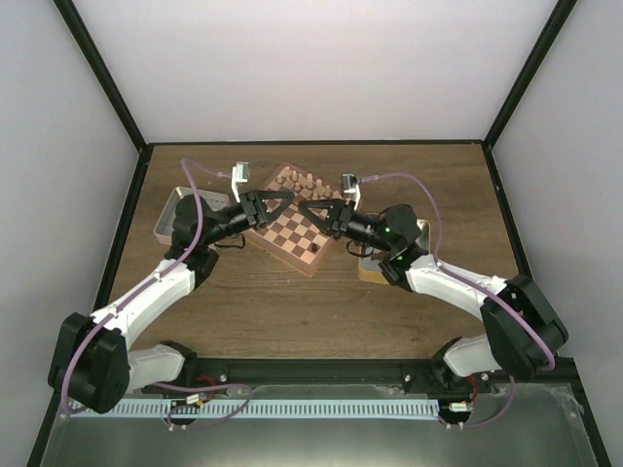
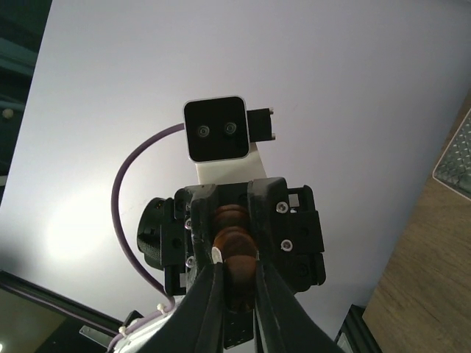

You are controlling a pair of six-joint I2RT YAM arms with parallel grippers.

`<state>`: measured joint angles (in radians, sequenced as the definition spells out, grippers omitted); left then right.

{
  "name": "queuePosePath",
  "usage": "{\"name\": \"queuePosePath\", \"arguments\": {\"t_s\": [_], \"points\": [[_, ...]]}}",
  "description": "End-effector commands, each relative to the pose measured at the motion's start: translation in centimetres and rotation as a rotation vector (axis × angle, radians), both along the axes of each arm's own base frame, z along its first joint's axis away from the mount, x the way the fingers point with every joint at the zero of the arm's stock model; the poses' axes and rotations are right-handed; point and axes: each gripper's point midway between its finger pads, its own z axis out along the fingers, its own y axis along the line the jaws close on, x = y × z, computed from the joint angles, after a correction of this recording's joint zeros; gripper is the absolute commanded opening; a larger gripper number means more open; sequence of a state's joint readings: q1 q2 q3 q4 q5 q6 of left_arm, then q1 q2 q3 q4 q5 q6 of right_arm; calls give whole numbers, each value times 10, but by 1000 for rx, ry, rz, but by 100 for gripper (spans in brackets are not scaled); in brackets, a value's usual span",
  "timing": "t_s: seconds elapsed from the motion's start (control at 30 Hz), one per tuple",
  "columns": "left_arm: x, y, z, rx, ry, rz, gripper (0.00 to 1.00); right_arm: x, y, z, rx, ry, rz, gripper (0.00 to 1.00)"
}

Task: Set up the chess pieces on the board
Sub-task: Place the chess piece on the chessboard.

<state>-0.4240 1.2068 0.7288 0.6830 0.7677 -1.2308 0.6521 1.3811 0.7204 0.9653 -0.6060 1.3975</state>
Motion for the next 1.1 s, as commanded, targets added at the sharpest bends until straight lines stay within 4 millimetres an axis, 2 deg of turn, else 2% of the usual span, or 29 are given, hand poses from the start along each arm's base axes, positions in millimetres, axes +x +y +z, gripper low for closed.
{"name": "queuePosePath", "arguments": {"t_s": [0.0,0.07,0.1,0.2,0.27,0.37,0.53,0.6,0.83,1.07], "points": [[-3,0,-5,17,-17,2,18,5,4,20,6,-43,-25,8],[-1,2,-9,39,-21,17,23,9,5,8,-45,-28,-47,6],[1,3,-12,58,-21,31,28,12,5,0,-83,-20,-66,6],[13,14,-26,153,-8,120,52,19,4,-26,-231,-4,-106,5],[23,28,-37,250,-5,203,60,26,1,-46,-380,-14,-141,4],[35,61,-37,409,-51,371,71,33,-5,-79,-620,-12,-158,5],[44,111,-31,694,-138,609,77,43,-16,-136,-1015,-4,-104,3],[47,127,-27,787,-166,682,77,49,-22,-152,-1145,-9,-120,2],[46,177,-6,973,-246,920,79,59,-18,-188,-1436,-43,-45,2],[41,191,-15,992,-233,989,80,52,8,-203,-1569,-119,54,3]]}}
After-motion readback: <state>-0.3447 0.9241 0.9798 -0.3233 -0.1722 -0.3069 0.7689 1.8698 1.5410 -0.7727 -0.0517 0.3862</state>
